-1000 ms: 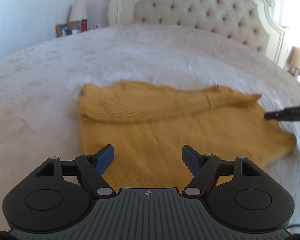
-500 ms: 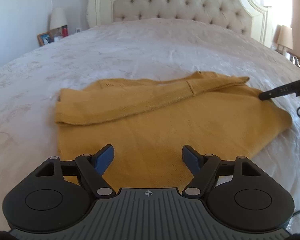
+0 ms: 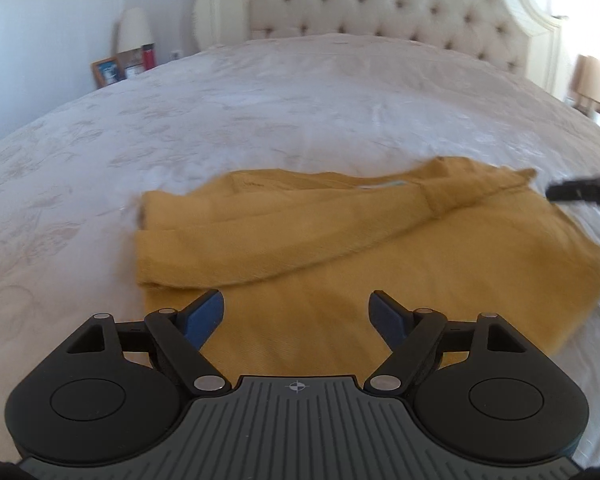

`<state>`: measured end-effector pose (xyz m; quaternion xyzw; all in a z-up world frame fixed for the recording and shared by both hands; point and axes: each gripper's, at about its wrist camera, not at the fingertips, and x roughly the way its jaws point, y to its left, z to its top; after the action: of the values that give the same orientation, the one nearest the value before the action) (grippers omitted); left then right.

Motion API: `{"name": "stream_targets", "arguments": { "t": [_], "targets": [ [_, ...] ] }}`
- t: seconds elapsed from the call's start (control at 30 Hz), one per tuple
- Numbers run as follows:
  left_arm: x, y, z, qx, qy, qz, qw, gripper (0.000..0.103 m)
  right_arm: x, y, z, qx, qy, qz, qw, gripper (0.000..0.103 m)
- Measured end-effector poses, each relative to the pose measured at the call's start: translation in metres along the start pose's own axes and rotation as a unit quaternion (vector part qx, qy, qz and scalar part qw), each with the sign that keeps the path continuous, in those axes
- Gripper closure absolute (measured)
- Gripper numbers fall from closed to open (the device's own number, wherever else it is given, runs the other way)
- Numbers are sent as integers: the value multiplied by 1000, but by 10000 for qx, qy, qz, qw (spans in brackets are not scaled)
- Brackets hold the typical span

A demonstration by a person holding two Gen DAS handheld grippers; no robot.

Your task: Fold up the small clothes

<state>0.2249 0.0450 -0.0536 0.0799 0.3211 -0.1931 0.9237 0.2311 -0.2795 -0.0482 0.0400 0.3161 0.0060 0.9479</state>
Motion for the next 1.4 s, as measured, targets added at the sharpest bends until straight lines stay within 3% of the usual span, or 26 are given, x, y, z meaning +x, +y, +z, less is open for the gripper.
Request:
{"name": "stream_targets", "arguments": {
  "t": [0.3,0.5,0.63,0.73,0.87,1.03,1.2,1.4],
  "targets": [
    [35,23,17,9,266,34,9996,22,58,22,7,-488,658,-61,9966,40],
    [66,44,50,-486,443,171,9977,22,90,4,37,65,965,-174,9952,39],
    [77,59,66,-1074,575,201,9923,22,99,-11,48,387,993,-388,9935,39],
    [73,67,74,-1232,549,270,9905,22,90,-19,49,560,866,-457,9936,39],
    [52,64,76,-1173,361,286,9920,22,64,-18,41,509,565,-281,9967,30],
    [41,45,69,-878,373,13,9954,22,57,10,34,-9,603,-26,9982,30],
    [41,26,50,-587,547,-213,9965,22,66,41,31,-286,743,316,9963,30],
    [57,24,37,-569,648,-128,9962,18,102,71,40,-614,1002,289,9926,28]
  ]
}}
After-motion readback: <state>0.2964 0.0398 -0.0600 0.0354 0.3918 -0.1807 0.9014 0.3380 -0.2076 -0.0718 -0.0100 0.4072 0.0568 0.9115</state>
